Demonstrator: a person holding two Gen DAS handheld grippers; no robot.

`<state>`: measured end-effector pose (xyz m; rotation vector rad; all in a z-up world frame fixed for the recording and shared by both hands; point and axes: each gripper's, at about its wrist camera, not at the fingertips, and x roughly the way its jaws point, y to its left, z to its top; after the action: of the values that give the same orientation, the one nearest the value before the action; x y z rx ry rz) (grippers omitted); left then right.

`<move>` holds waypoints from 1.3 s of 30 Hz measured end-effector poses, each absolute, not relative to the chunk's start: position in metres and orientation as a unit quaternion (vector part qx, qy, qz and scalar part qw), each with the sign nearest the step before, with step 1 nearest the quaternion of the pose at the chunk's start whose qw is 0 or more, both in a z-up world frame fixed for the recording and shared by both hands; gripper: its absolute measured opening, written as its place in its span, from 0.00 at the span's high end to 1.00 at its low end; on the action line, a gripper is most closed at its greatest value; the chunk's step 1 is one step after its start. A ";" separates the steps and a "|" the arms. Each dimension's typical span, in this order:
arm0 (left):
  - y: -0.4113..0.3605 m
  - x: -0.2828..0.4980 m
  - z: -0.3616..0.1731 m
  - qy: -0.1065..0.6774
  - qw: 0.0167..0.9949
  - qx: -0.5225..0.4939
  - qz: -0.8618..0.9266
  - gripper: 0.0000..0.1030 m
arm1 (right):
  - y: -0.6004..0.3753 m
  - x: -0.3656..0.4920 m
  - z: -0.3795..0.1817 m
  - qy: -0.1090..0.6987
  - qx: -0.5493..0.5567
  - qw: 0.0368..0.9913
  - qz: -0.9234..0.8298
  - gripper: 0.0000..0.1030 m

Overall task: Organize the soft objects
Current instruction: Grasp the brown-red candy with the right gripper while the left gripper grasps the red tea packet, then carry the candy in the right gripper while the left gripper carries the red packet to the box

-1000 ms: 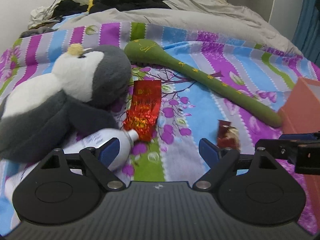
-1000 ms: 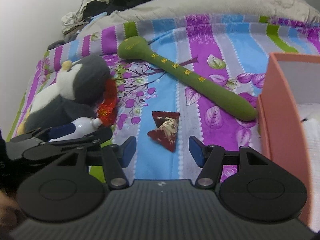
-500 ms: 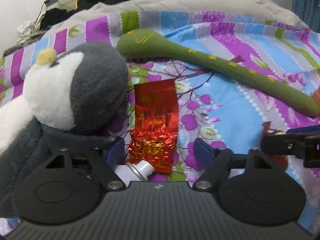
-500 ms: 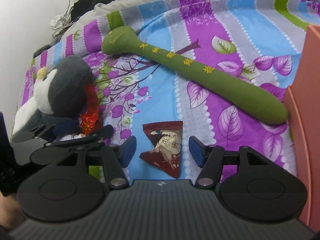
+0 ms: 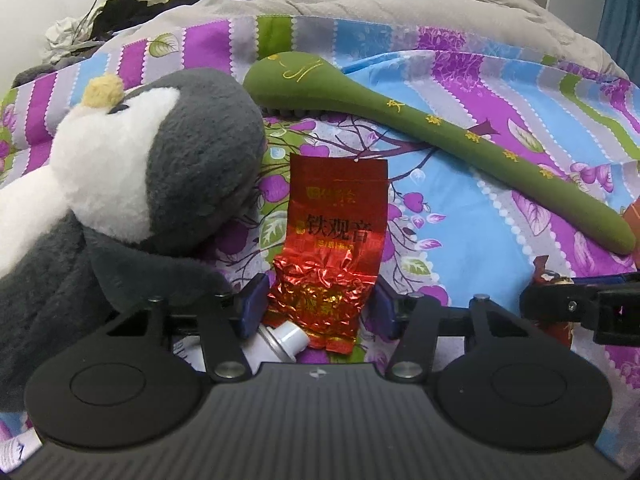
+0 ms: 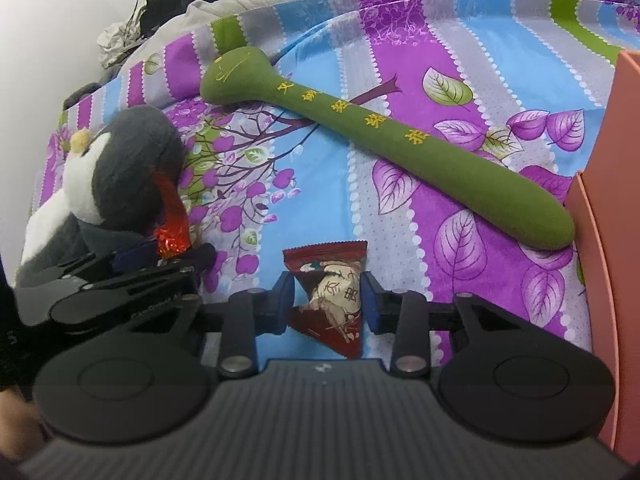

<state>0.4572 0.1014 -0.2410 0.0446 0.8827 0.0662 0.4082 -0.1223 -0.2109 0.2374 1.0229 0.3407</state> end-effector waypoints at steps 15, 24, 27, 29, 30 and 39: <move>0.074 0.401 -0.184 0.404 0.915 -0.011 0.020 0.43 | -0.138 0.361 -0.166 0.465 0.089 0.866 0.161 0.65; 0.055 0.348 -0.147 0.397 0.917 -0.036 0.015 0.43 | -0.154 0.315 -0.133 0.448 0.077 0.875 0.163 0.65; 0.048 0.329 -0.137 0.397 0.917 -0.042 0.012 0.43 | -0.158 0.299 -0.123 0.442 0.072 0.879 0.165 0.65; 0.044 0.316 -0.130 0.395 0.917 -0.044 0.013 0.43 | -0.161 0.287 -0.116 0.438 0.069 0.881 0.167 0.65; 0.042 0.308 -0.126 0.395 0.918 -0.046 0.012 0.43 | -0.162 0.282 -0.113 0.436 0.068 0.882 0.167 0.65; 0.025 0.243 -0.098 0.387 0.920 -0.060 0.011 0.43 | -0.174 0.227 -0.088 0.418 0.055 0.890 0.175 0.65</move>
<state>0.2427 0.0250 -0.0976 -0.1236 0.7962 0.0220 0.2275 -0.1736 -0.0876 0.1142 0.8685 0.3626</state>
